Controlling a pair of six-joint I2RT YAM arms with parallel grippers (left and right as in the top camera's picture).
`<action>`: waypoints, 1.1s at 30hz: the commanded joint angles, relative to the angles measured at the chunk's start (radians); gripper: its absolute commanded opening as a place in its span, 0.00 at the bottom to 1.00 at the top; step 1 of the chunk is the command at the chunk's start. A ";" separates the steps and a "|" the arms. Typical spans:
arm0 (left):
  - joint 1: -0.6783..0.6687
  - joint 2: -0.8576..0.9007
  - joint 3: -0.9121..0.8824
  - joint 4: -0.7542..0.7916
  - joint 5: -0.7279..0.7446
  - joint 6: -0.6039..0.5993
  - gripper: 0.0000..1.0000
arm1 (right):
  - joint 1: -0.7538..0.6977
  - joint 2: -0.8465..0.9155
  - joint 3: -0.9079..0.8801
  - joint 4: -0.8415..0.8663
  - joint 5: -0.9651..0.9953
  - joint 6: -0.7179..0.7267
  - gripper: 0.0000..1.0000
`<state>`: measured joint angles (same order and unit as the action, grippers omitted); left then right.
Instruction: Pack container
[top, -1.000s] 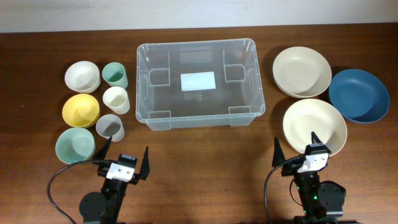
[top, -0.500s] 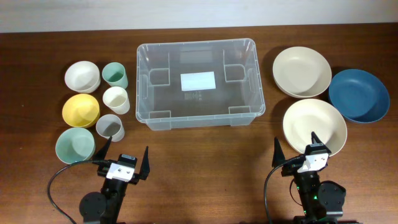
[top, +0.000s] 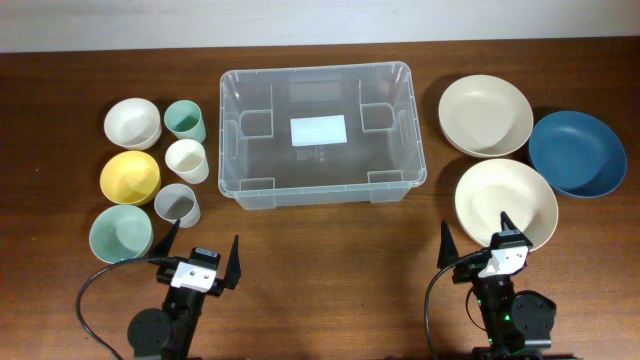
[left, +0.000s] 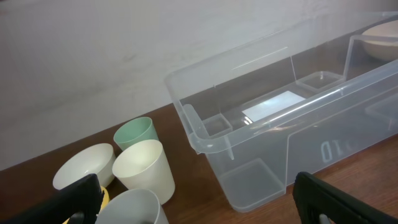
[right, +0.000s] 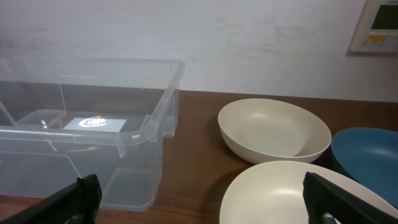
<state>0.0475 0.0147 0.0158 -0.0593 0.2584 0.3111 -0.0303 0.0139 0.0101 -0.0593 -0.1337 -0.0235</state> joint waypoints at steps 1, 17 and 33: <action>0.007 -0.003 -0.007 -0.001 0.015 -0.011 1.00 | -0.004 -0.001 -0.005 -0.005 -0.020 0.002 0.99; 0.007 -0.003 -0.007 -0.001 0.015 -0.011 1.00 | -0.004 -0.001 -0.005 -0.005 -0.017 0.001 0.99; 0.007 -0.003 -0.007 -0.001 0.015 -0.011 1.00 | -0.003 -0.001 -0.005 0.120 -0.231 0.005 0.99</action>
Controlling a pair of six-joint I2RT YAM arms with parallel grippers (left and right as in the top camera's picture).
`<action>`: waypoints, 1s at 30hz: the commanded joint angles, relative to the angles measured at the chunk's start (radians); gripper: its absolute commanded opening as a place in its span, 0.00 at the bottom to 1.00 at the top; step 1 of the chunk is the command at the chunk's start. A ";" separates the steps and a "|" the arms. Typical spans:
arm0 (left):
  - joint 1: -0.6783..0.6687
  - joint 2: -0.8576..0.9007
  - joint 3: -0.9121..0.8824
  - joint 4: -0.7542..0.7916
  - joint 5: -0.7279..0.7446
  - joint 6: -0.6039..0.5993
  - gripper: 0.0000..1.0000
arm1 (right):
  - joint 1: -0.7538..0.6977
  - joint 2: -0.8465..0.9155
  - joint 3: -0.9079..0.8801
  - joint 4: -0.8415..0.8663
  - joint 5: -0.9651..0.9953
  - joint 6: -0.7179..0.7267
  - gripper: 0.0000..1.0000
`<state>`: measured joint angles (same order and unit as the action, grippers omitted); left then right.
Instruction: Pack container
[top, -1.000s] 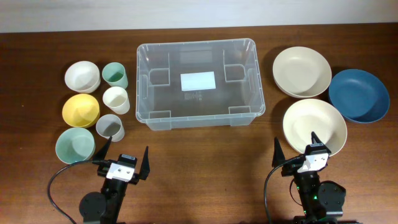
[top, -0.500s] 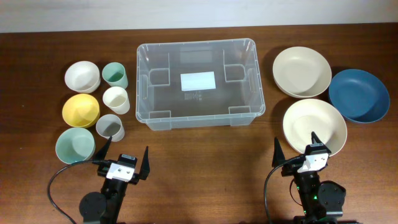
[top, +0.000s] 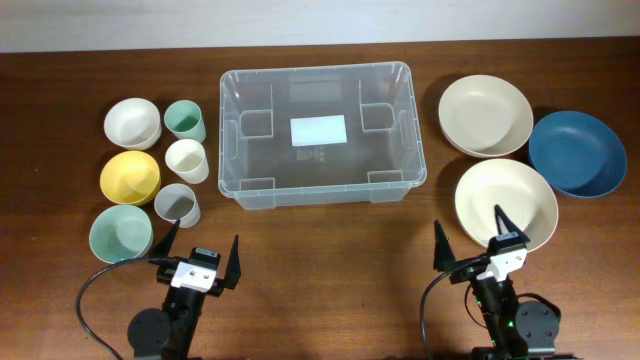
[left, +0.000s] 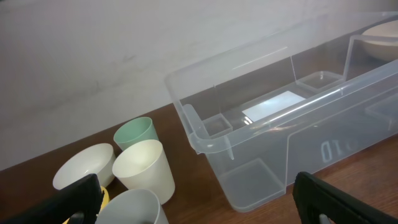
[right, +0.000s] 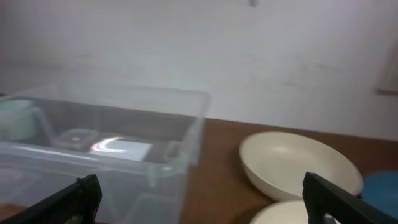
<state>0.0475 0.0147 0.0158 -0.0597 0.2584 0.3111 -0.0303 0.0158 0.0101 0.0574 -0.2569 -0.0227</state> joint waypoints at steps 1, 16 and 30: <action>0.007 -0.003 -0.007 0.000 0.015 -0.011 1.00 | -0.003 -0.003 -0.005 0.003 -0.118 0.005 0.99; 0.007 -0.003 -0.007 0.000 0.015 -0.011 1.00 | -0.004 0.000 0.107 0.046 -0.001 0.064 0.99; 0.007 -0.003 -0.007 0.000 0.015 -0.011 1.00 | -0.004 0.390 0.558 -0.478 0.602 0.408 0.99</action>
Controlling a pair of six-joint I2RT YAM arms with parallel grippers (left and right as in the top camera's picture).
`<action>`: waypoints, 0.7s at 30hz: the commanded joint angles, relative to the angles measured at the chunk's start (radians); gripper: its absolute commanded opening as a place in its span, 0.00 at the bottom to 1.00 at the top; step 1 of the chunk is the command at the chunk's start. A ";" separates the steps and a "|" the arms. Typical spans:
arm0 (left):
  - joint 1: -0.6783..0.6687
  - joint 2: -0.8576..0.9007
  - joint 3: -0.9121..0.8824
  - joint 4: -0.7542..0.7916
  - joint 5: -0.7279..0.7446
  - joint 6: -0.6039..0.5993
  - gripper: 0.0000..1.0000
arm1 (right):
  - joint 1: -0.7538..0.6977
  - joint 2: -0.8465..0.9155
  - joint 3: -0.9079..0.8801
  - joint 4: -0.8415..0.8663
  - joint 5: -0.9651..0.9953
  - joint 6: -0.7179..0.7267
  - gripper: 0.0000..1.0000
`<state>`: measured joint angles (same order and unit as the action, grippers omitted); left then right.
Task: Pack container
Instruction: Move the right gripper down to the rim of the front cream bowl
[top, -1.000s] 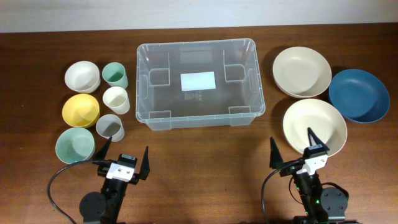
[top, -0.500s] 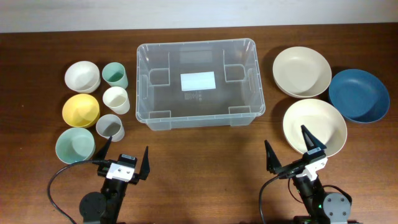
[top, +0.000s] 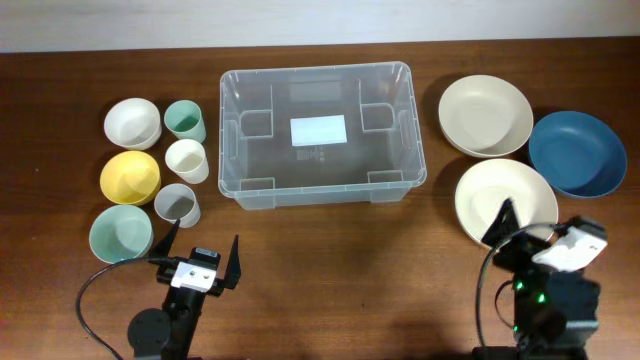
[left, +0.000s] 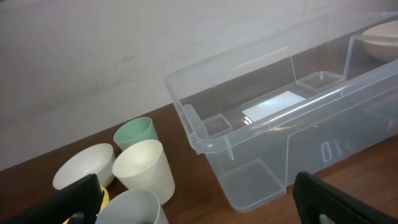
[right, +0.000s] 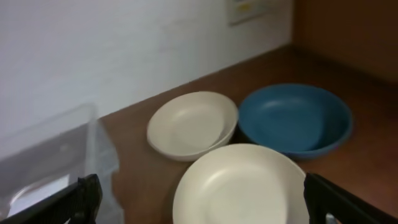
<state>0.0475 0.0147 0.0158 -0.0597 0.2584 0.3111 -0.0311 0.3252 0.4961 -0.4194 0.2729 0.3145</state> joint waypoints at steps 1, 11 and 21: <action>0.007 -0.003 -0.007 0.000 0.015 -0.011 1.00 | -0.003 0.114 0.089 0.000 0.038 0.061 0.99; 0.007 -0.003 -0.007 0.000 0.015 -0.011 1.00 | -0.004 0.329 0.124 0.012 -0.079 0.172 0.99; 0.007 -0.003 -0.007 0.000 0.015 -0.011 1.00 | -0.268 0.450 0.140 -0.212 0.057 0.645 0.99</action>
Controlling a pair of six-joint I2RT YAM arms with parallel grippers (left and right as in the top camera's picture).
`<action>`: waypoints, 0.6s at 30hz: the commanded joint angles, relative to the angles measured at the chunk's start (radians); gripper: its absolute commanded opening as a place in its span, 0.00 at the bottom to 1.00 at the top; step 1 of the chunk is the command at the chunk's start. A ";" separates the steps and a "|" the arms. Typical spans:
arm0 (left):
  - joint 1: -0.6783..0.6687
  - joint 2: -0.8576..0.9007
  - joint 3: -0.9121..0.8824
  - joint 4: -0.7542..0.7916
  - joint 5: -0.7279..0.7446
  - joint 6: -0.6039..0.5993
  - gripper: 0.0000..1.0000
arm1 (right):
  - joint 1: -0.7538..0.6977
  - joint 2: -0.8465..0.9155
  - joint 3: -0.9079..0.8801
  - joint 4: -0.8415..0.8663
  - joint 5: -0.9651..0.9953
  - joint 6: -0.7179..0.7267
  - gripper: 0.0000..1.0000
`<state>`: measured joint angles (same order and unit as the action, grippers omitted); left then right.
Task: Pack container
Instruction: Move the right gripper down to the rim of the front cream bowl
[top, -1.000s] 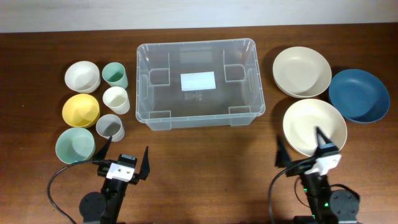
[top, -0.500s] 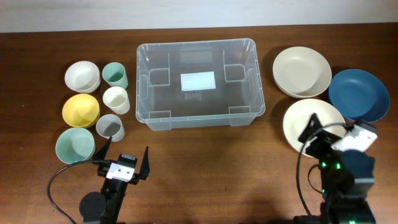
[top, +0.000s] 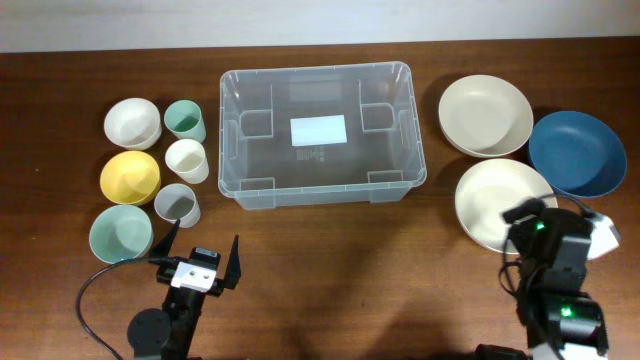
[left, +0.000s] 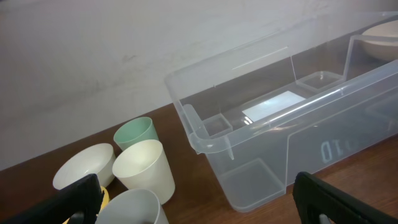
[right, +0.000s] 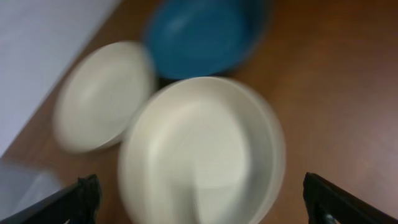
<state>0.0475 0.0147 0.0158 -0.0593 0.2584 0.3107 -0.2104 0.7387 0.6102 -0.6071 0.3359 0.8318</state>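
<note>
The clear plastic container (top: 320, 130) stands empty at the table's middle. Left of it are a white bowl (top: 131, 122), a yellow bowl (top: 130, 176), a pale green bowl (top: 120, 233), and green (top: 185, 120), cream (top: 187, 159) and grey (top: 177, 205) cups. On the right are two cream bowls (top: 485, 115) (top: 495, 205) and a blue bowl (top: 577, 152). My right gripper (top: 540, 222) hangs open over the near cream bowl (right: 199, 143), tilted down at it. My left gripper (top: 203, 245) is open at the front edge, empty, facing the container (left: 280, 124).
The cups and small bowls crowd the left side, close to the container's left wall. The bowls on the right nearly touch each other. Bare wood lies between the container and the front edge, with both arm bases there.
My right gripper has moved forward and tipped down, from looking across the three right-hand bowls to hanging over the near cream bowl. The left arm and all objects are unchanged.
Both grippers first sat open at the front edge, the right one facing the container and the bowls. The right one then pointed more toward the container, then stood further right facing the bowls, and is now over the near cream bowl. Nothing has been picked up.
</note>
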 joint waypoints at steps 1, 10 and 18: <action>0.007 -0.003 -0.007 -0.001 0.015 -0.010 1.00 | -0.132 0.057 0.026 -0.042 -0.048 0.127 0.99; 0.007 -0.003 -0.007 -0.001 0.015 -0.010 1.00 | -0.361 0.227 0.026 -0.055 -0.281 0.127 0.99; 0.007 -0.003 -0.007 -0.001 0.015 -0.010 1.00 | -0.373 0.409 0.026 0.016 -0.281 0.119 0.99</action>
<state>0.0475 0.0147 0.0158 -0.0593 0.2584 0.3111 -0.5755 1.0889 0.6136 -0.6182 0.0715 0.9466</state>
